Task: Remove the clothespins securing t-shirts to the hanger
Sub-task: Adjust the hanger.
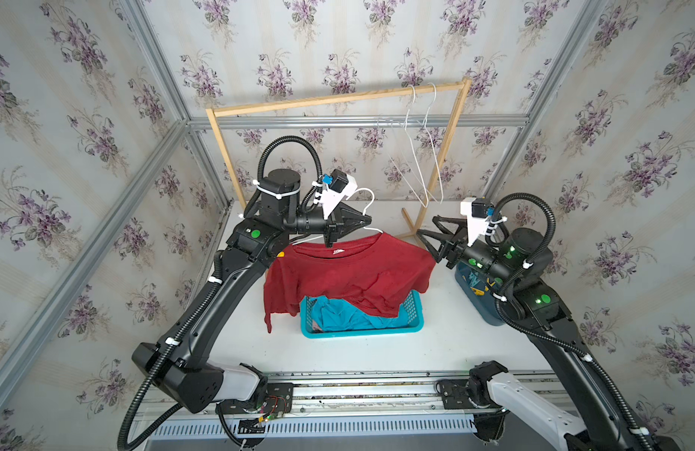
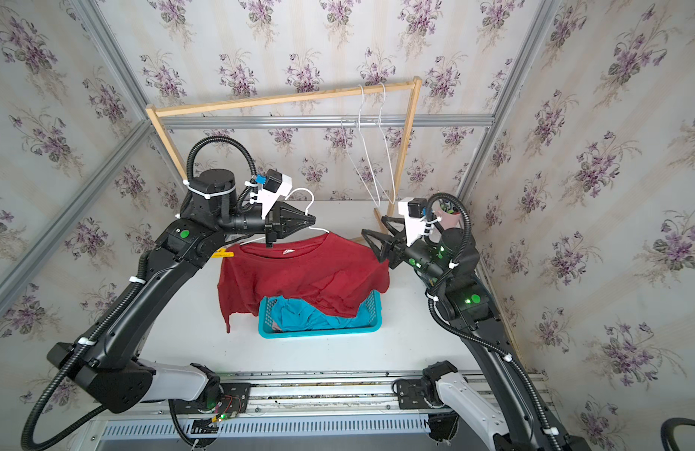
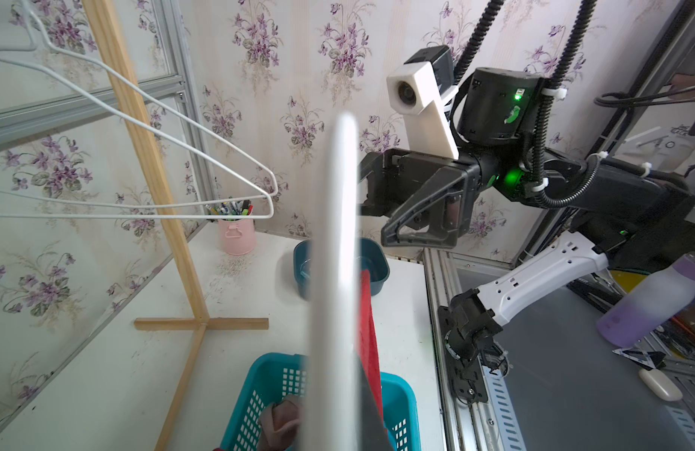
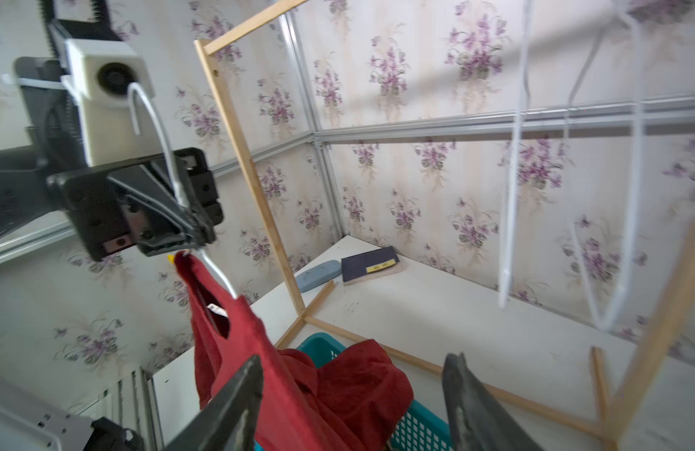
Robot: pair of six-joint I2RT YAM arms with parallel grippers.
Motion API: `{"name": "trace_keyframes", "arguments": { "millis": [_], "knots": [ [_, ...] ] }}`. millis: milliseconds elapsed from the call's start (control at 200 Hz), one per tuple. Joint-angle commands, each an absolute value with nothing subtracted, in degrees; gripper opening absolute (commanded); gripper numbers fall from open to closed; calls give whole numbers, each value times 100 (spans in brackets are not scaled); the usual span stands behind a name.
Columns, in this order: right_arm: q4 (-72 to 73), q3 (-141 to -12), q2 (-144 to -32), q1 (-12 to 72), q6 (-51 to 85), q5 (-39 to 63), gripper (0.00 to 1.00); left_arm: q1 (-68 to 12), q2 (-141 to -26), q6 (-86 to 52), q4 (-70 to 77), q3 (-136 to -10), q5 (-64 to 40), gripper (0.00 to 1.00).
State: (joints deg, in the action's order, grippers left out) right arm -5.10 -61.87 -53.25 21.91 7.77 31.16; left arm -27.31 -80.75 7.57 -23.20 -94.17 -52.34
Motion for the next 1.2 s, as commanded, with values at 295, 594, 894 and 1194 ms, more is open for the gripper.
{"name": "trace_keyframes", "arguments": {
  "millis": [295, 594, 894, 1194],
  "knots": [
    [-1401, -7135, -6717, 2813, -270, 4788, 66, -3098, -8423, 667, -2232, -9776, -5256, 3],
    [-1565, -7387, -6855, 2808, -788, 4078, 0, -3120, -8198, 705, -2329, -9590, -5026, 17],
    [-2250, -7812, -6857, 2547, -1336, 4181, 0, -2828, -7547, 1191, -2588, -9357, -4636, 84],
    [-2357, -7722, -6609, 1690, -1854, 5454, 0, -753, -6601, 1397, -2762, -8382, -5514, 99]
  ]
}}
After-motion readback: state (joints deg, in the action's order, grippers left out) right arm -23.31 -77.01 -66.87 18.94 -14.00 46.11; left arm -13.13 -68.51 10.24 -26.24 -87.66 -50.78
